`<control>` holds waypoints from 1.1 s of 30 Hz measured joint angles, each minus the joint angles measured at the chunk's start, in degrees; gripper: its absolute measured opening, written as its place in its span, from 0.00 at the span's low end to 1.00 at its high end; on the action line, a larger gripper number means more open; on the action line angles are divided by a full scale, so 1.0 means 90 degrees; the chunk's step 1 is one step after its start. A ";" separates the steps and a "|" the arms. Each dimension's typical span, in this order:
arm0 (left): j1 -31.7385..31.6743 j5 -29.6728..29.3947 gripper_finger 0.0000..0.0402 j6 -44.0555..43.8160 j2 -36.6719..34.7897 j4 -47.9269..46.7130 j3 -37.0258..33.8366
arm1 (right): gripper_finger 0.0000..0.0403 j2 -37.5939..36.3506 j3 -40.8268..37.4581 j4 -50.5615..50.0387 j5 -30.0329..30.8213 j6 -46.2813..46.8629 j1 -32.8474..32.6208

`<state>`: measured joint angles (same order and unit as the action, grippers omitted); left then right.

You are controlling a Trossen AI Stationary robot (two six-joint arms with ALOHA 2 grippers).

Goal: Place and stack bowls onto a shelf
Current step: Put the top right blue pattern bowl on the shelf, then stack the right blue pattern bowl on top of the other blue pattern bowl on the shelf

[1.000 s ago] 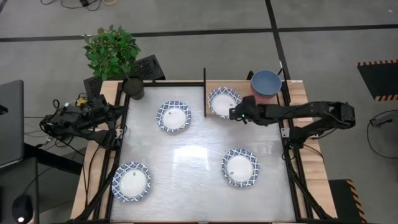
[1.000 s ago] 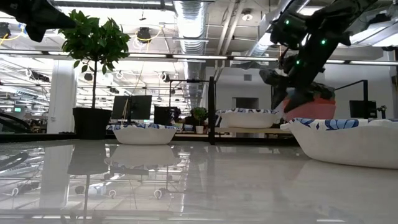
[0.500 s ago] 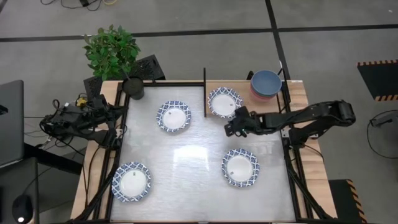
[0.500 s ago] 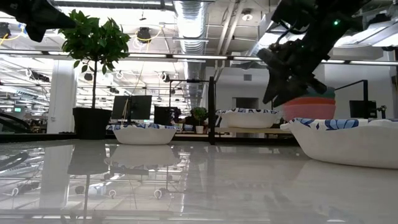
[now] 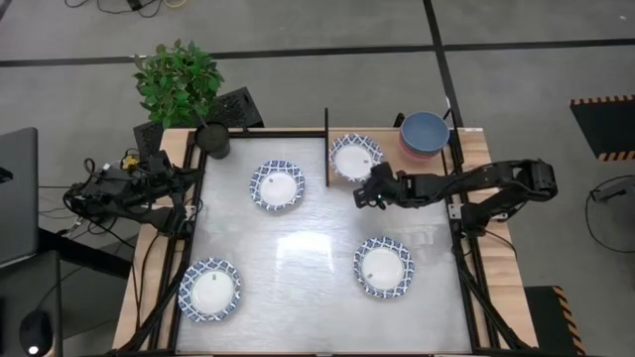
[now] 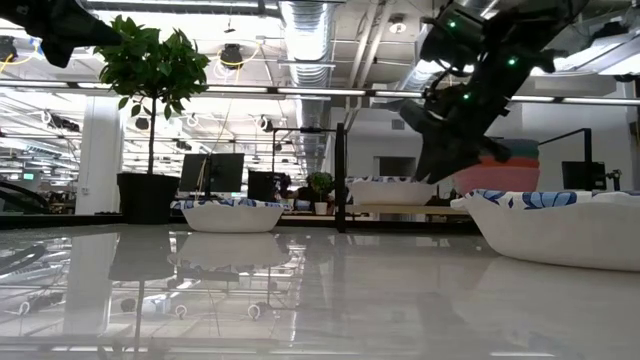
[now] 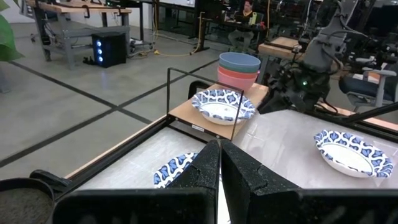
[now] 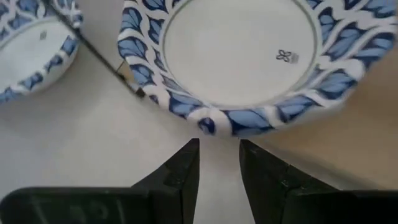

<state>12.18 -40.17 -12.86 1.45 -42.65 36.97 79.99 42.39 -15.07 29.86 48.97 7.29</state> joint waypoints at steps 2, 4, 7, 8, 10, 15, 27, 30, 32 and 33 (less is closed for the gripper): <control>0.0001 -0.0019 0.00 -0.0002 0.0000 0.0002 0.0001 | 0.34 -0.0002 0.0000 0.0090 -0.0007 -0.0134 0.0167; 0.0001 -0.0025 0.00 -0.0016 0.0000 -0.0003 0.0000 | 0.34 -0.0002 0.0000 0.0110 -0.0007 -0.0160 0.0319; 0.0001 -0.0025 0.00 -0.0024 0.0000 -0.0003 0.0002 | 0.34 -0.0005 -0.0001 0.0048 -0.0112 -0.0163 0.0480; 0.0001 -0.0028 0.00 -0.0024 0.0000 -0.0003 0.0000 | 0.34 -0.0005 0.0000 0.0044 -0.0238 -0.0166 0.0508; 0.0001 -0.0030 0.00 -0.0024 0.0000 -0.0003 0.0000 | 0.34 -0.0016 -0.0002 0.0054 -0.0518 -0.0271 0.0490; 0.0001 -0.0042 0.00 -0.0024 0.0000 -0.0003 0.0002 | 0.34 -0.0360 -0.0002 -0.0209 -0.1304 -0.0453 0.0218; 0.0001 -0.0042 0.00 -0.0024 0.0000 -0.0004 0.0002 | 0.46 -0.0944 -0.0002 -0.2451 -0.2130 -0.0566 -0.1183; 0.0001 -0.0042 0.00 -0.0024 0.0000 -0.0006 0.0002 | 0.56 -0.0868 -0.0002 -0.2512 -0.2473 -0.0544 -0.1455; 0.0001 -0.0042 0.00 -0.0024 0.0000 -0.0006 0.0002 | 0.61 -0.0836 -0.0007 -0.2530 -0.2674 -0.0544 -0.1606; 0.0001 -0.0042 0.00 -0.0024 0.0000 -0.0006 0.0002 | 0.63 -0.0838 -0.0007 -0.2539 -0.2720 -0.0543 -0.1680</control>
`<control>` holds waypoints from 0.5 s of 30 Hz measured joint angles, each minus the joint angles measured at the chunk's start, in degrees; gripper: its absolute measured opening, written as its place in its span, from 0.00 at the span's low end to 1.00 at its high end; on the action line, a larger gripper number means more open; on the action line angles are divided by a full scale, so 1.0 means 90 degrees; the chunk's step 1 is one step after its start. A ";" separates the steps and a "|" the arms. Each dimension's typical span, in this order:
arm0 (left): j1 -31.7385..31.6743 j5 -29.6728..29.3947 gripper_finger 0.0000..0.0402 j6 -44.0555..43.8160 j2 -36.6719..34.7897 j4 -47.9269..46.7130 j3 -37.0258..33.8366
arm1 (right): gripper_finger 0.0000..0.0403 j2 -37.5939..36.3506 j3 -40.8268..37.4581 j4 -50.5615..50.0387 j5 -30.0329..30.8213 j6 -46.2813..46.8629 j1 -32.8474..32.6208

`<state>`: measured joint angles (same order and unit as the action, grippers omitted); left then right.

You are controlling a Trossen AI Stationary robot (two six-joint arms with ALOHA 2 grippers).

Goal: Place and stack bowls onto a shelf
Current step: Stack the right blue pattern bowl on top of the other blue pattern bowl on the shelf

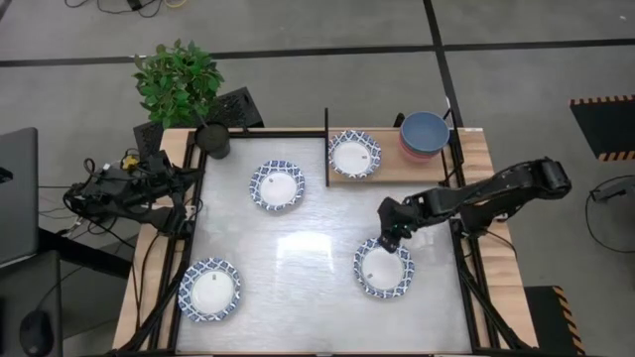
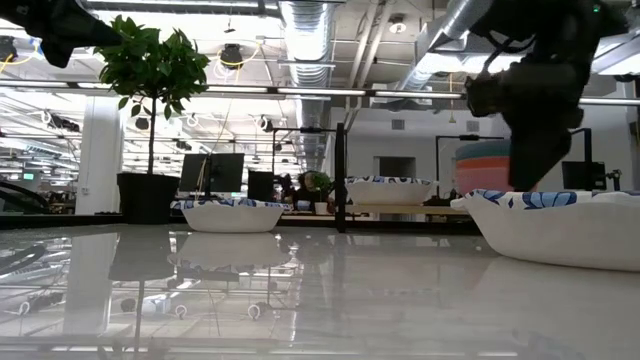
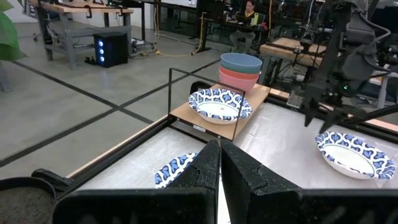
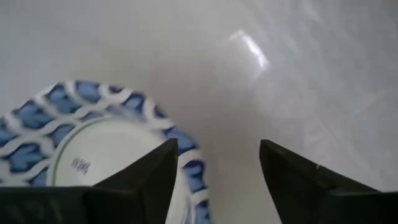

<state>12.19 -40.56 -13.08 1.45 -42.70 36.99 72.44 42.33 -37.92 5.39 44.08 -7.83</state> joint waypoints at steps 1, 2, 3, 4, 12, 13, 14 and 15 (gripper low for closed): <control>-0.0002 0.0000 0.00 0.0000 0.0000 0.0000 0.0000 | 0.64 -0.0004 0.0000 0.0003 -0.0029 -0.0001 -0.0080; -0.0001 0.0000 0.00 0.0000 0.0000 0.0000 -0.0001 | 0.65 -0.0004 0.0000 -0.0001 -0.0036 -0.0001 -0.0160; -0.0001 0.0002 0.00 0.0000 0.0000 0.0000 -0.0001 | 0.65 -0.0002 -0.0002 -0.0021 -0.0036 -0.0001 -0.0237; -0.0001 0.0002 0.00 0.0000 0.0000 0.0001 -0.0001 | 0.65 -0.0002 -0.0002 -0.0058 -0.0039 0.0001 -0.0312; -0.0002 0.0002 0.00 0.0000 0.0000 0.0000 0.0000 | 0.65 -0.0002 -0.0367 -0.0182 -0.0107 0.0490 -0.0767; 0.0000 0.0002 0.00 0.0000 0.0000 0.0000 0.0000 | 0.65 -0.0002 -0.0431 -0.0208 -0.0107 0.0579 -0.0793; -0.0001 0.0002 0.00 0.0000 0.0000 0.0000 -0.0002 | 0.65 -0.0002 -0.0499 -0.0201 -0.0107 0.0635 -0.0813; -0.0001 0.0002 0.00 0.0000 0.0000 0.0001 0.0000 | 0.65 -0.0002 -0.0550 -0.0200 -0.0107 0.0691 -0.0829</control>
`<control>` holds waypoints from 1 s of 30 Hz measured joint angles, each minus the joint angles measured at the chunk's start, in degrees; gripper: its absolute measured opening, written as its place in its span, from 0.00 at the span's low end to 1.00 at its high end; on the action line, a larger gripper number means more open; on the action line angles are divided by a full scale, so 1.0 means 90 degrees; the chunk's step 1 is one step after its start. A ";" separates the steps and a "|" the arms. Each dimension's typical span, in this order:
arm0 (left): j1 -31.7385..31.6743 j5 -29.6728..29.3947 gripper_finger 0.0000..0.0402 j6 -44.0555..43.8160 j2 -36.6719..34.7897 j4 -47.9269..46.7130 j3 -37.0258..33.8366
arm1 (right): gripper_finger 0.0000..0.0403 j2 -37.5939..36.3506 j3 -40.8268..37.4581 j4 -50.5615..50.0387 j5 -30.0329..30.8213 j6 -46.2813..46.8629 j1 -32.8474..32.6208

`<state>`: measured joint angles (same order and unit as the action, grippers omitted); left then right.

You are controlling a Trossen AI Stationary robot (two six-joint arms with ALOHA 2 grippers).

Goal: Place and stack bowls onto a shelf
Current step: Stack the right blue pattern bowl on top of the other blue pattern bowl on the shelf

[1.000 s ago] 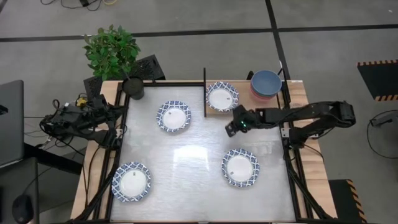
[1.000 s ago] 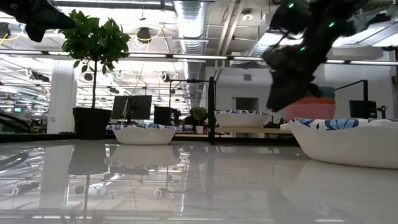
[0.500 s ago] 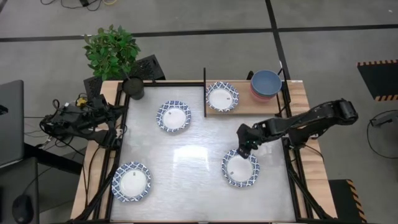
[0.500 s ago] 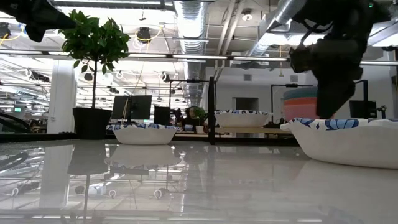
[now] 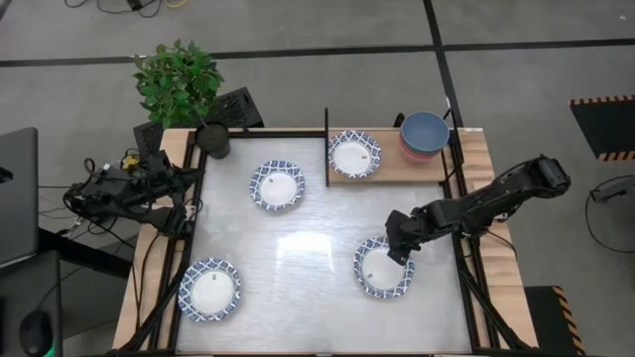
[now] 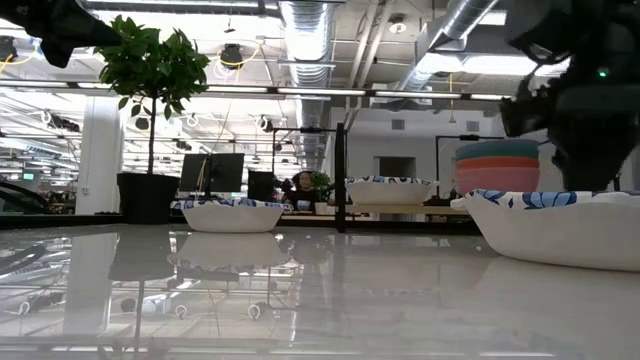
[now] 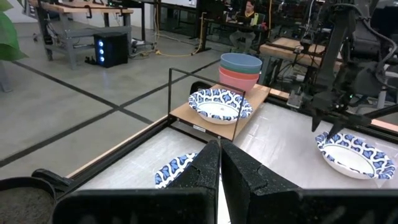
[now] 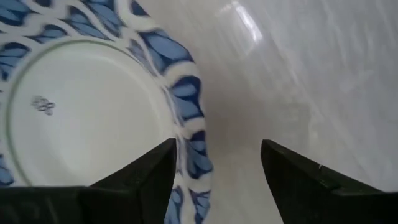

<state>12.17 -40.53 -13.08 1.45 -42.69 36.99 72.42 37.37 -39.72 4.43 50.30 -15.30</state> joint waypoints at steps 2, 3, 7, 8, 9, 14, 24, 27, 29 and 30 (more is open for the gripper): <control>0.0001 0.0000 0.00 0.0000 0.0000 -0.0001 0.0000 | 0.64 0.0000 -0.0099 0.0009 0.0000 0.0099 -0.0014; 0.0001 0.0000 0.00 0.0000 0.0000 -0.0001 0.0000 | 0.64 0.0000 -0.0134 0.0004 0.0000 0.0154 -0.0009; 0.0001 0.0000 0.00 0.0000 0.0000 0.0000 0.0000 | 0.57 0.0000 -0.0147 0.0011 0.0002 0.0247 -0.0007; -0.0001 0.0000 0.00 0.0000 0.0000 -0.0001 -0.0001 | 0.53 0.0000 -0.0147 0.0005 0.0002 0.0249 -0.0007; 0.0001 0.0001 0.00 0.0000 0.0000 -0.0001 0.0000 | 0.49 0.0000 -0.0147 -0.0001 0.0002 0.0258 -0.0007; 0.0001 0.0000 0.00 0.0000 0.0000 0.0000 0.0000 | 0.19 -0.0001 -0.0144 0.0014 0.0002 0.0416 0.0007; 0.0000 0.0000 0.00 0.0000 0.0000 -0.0001 0.0000 | 0.07 0.0000 0.0255 0.0805 0.0176 0.1417 0.0166; -0.0001 0.0000 0.00 0.0002 0.0000 0.0001 -0.0002 | 0.05 0.0002 0.0591 0.0776 0.0459 0.1478 0.0341; 0.0001 0.0000 0.00 0.0000 0.0000 -0.0001 0.0000 | 0.05 0.0002 0.0849 0.0768 0.0578 0.1375 0.0516; -0.0001 0.0000 0.00 0.0002 0.0000 0.0001 0.0000 | 0.05 0.0002 0.0962 0.0736 0.0601 0.1257 0.0608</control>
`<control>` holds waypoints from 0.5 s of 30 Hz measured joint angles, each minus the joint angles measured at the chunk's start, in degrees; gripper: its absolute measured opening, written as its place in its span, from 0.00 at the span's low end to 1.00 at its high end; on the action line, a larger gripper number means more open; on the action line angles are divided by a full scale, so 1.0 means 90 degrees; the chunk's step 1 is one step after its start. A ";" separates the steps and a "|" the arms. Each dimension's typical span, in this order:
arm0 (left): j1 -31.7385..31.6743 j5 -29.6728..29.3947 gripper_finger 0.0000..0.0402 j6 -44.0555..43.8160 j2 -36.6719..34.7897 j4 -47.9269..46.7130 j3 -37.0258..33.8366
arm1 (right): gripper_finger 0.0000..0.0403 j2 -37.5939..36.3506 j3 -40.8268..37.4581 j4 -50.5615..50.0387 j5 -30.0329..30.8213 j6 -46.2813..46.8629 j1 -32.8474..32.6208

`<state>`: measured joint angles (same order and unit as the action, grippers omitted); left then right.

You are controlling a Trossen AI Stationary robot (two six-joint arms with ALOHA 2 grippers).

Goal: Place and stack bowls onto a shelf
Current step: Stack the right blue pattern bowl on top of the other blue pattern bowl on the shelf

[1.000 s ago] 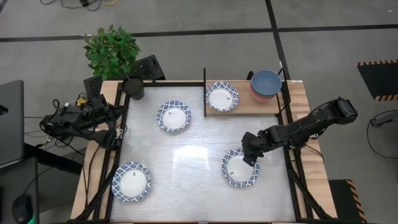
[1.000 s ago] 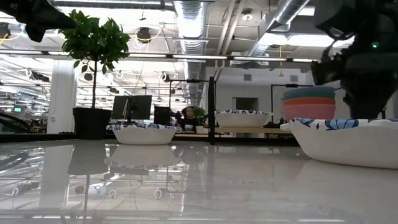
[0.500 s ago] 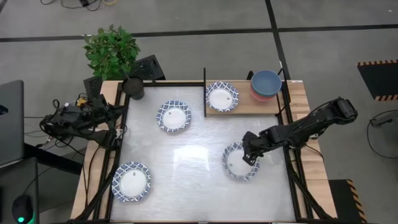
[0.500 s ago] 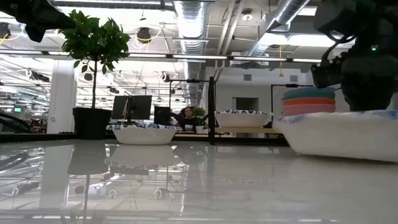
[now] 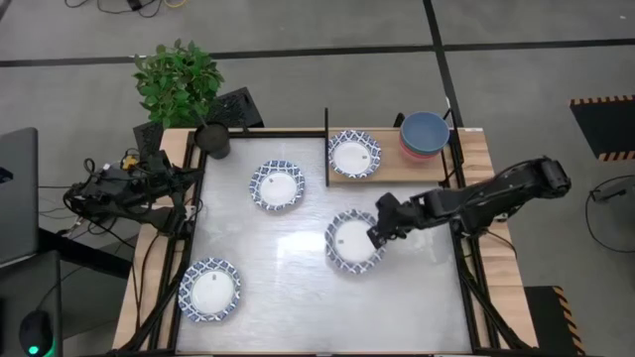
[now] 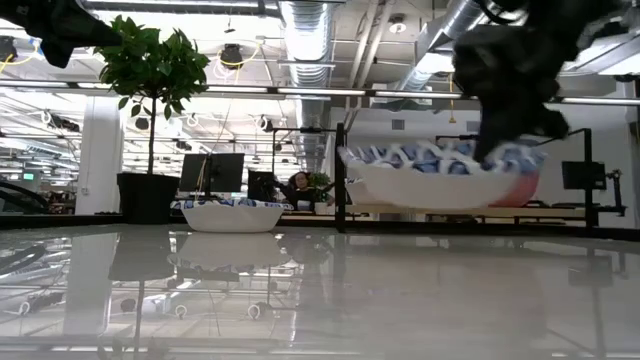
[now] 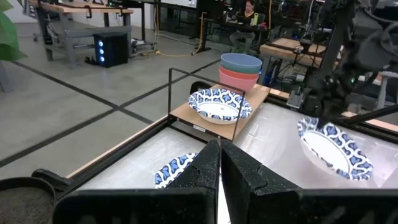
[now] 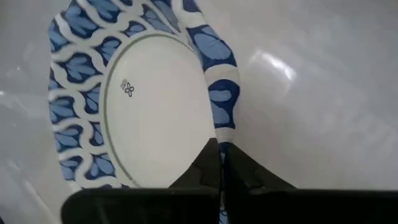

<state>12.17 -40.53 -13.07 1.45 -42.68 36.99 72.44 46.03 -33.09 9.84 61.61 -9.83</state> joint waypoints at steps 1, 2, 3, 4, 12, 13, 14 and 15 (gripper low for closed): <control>-0.0001 0.0000 0.00 -0.0001 -0.0002 0.0000 0.0000 | 0.05 -0.0001 0.0107 -0.0052 0.0024 -0.0121 0.0086; 0.0000 0.0000 0.00 -0.0002 0.0000 -0.0002 0.0000 | 0.05 0.0000 0.0223 -0.0123 0.0082 -0.0209 0.0178; 0.0001 0.0000 0.00 -0.0002 -0.0002 -0.0002 0.0000 | 0.05 -0.0001 0.0346 -0.0233 0.0159 -0.0304 0.0273; -0.0001 0.0000 0.00 -0.0002 -0.0002 -0.0002 0.0000 | 0.05 -0.0002 0.0469 -0.0380 0.0231 -0.0420 0.0364; 0.0002 0.0000 0.00 0.0001 -0.0002 -0.0002 0.0000 | 0.05 -0.0198 0.1637 -0.1810 0.1155 -0.1383 0.0967; 0.0000 0.0000 0.00 0.0001 -0.0002 -0.0002 0.0000 | 0.05 -0.0242 0.1813 -0.1966 0.1383 -0.1485 0.1047; 0.0001 0.0001 0.00 -0.0002 -0.0002 -0.0002 -0.0001 | 0.05 -0.0294 0.1986 -0.2060 0.1638 -0.1555 0.1142; 0.0000 0.0003 0.00 -0.0001 -0.0002 -0.0002 0.0000 | 0.05 -0.0364 0.2122 -0.2186 0.1911 -0.1616 0.1250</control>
<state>12.17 -40.50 -13.07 1.43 -42.70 36.99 69.17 65.13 -52.76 27.04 47.07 1.42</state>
